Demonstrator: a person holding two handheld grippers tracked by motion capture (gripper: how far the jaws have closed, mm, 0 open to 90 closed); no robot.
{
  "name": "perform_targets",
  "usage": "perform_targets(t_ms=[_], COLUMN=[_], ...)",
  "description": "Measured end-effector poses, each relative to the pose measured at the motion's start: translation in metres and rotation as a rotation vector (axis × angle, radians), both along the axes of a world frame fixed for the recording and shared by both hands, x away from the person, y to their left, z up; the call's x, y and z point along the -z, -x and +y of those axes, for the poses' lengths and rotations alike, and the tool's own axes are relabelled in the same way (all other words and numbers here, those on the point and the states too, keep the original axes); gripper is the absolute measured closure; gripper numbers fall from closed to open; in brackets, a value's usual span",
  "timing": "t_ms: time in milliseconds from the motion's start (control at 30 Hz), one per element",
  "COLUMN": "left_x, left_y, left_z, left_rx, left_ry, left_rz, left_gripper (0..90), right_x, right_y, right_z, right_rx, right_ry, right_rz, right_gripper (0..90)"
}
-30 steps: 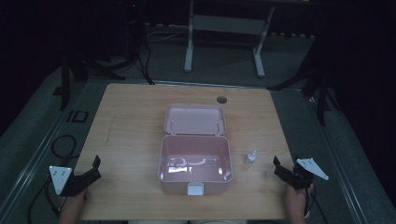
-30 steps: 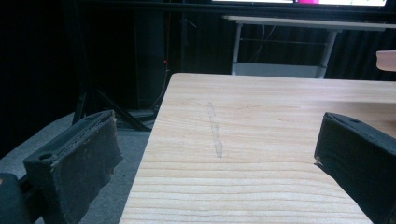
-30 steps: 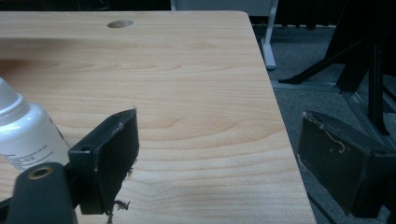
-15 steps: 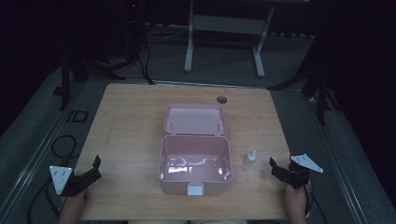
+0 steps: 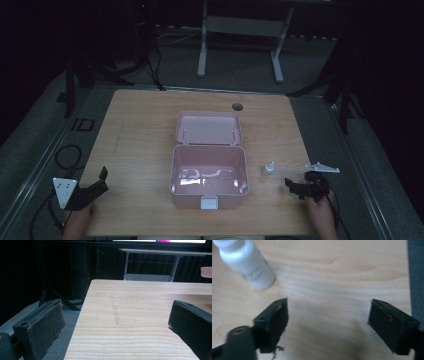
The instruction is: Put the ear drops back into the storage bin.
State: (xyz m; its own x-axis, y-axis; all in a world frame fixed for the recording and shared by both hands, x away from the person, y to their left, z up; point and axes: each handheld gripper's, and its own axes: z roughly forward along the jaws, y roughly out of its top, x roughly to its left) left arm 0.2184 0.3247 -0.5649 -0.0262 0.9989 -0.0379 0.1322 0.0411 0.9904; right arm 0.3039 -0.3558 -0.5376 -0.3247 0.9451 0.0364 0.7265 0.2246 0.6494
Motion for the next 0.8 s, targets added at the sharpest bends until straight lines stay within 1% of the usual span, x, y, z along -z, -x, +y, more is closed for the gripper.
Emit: perform_targets(t_ms=[100,167,200,300,333,367,433,467,500,533,567,600,667,700,733,800], left_x=[0.0,0.0,0.0,0.0,0.0,0.0,0.0,0.0,0.0,0.0,0.0,0.0,0.0,0.0,0.0,0.0], left_y=[0.0,0.0,0.0,0.0,0.0,0.0,0.0,0.0,0.0,0.0,0.0,0.0,0.0,0.0,0.0,0.0], left_z=[0.0,0.0,0.0,0.0,0.0,0.0,0.0,0.0,0.0,0.0,0.0,0.0,0.0,0.0,0.0,0.0], left_rx=[0.0,0.0,0.0,0.0,-0.001,-0.001,-0.001,-0.001,-0.001,-0.001,-0.001,0.001,0.003,0.003,0.003,0.003], left_ry=[-0.003,-0.002,-0.001,0.0,-0.002,-0.002,-0.002,-0.002,-0.001,-0.001,-0.001,-0.004,-0.001,0.0,0.0,0.0], left_rz=[-0.003,-0.001,-0.001,-0.001,-0.002,-0.002,-0.003,-0.002,-0.002,-0.002,-0.002,-0.003,-0.004,-0.005,-0.005,-0.004], left_gripper=[0.4,0.4,0.4,0.4,0.4,0.4,0.4,0.4,0.4,0.4,0.4,0.4,0.4,0.4,0.4,0.4], right_x=[-0.001,-0.002,-0.003,-0.005,-0.007,-0.008,-0.012,-0.013,-0.014,-0.014,-0.015,-0.018,-0.02,-0.02,-0.022,-0.024], right_y=[-0.002,-0.003,-0.003,-0.002,0.0,0.0,0.0,0.0,0.0,0.0,0.0,-0.001,-0.002,-0.002,-0.003,-0.003], right_z=[-0.001,-0.001,0.0,0.003,0.005,0.006,0.007,0.008,0.01,0.01,0.011,0.012,0.013,0.013,0.014,0.015], right_rx=[-0.022,-0.052,-0.067,-0.115,-0.118,-0.122,-0.141,-0.154,-0.162,-0.162,-0.174,-0.188,-0.203,-0.203,-0.222,-0.238], right_ry=[0.009,0.002,0.006,0.054,0.084,0.1,0.084,0.091,0.112,0.112,0.133,0.151,0.163,0.163,0.184,0.202], right_rz=[0.074,0.118,0.145,0.181,0.181,0.189,0.233,0.246,0.259,0.259,0.267,0.29,0.311,0.311,0.327,0.341], right_gripper=[12.4,12.3,12.2,12.3,12.3,12.3,12.3,12.3,12.3,12.3,12.3,13.2,13.3,13.3,13.8,14.0])
